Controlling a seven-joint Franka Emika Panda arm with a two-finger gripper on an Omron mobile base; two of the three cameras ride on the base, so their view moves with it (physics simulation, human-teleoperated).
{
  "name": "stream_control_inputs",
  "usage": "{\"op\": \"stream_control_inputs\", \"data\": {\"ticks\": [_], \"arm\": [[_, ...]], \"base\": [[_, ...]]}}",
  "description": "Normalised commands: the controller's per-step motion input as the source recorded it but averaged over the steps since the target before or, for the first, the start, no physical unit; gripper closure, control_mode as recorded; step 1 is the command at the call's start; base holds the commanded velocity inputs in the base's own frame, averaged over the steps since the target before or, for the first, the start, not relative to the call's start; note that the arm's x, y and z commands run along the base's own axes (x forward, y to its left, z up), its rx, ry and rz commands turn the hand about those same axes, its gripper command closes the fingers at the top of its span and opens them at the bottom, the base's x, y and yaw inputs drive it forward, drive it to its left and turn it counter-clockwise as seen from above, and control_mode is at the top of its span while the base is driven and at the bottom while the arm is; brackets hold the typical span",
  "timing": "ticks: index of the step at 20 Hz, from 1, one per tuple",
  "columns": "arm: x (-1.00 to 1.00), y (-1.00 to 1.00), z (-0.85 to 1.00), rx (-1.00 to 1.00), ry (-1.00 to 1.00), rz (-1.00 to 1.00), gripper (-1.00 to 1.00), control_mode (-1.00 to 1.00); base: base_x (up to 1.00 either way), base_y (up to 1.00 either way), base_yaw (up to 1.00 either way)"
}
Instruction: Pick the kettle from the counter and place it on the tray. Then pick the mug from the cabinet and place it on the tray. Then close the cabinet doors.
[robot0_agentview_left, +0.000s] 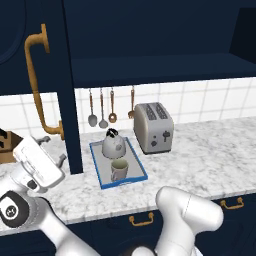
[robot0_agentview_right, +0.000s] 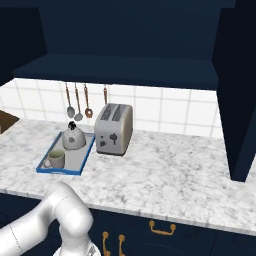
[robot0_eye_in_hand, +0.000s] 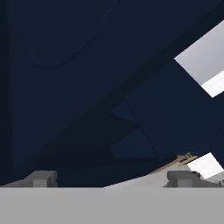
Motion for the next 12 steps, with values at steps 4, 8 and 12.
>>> {"op": "stream_control_inputs", "data": {"ticks": [4,8,12], "arm": [[0.0,0.02,0.41,-0.04,-0.02,-0.01,-1.0,-1.0],[0.0,0.0,0.47,-0.05,-0.05,-0.04,-1.0,-1.0],[0.0,-0.02,0.45,-0.03,-0.03,-0.07,-1.0,-1.0]], "base": [[0.0,0.0,0.0],[0.0,0.0,0.0],[0.0,0.0,0.0]]}}
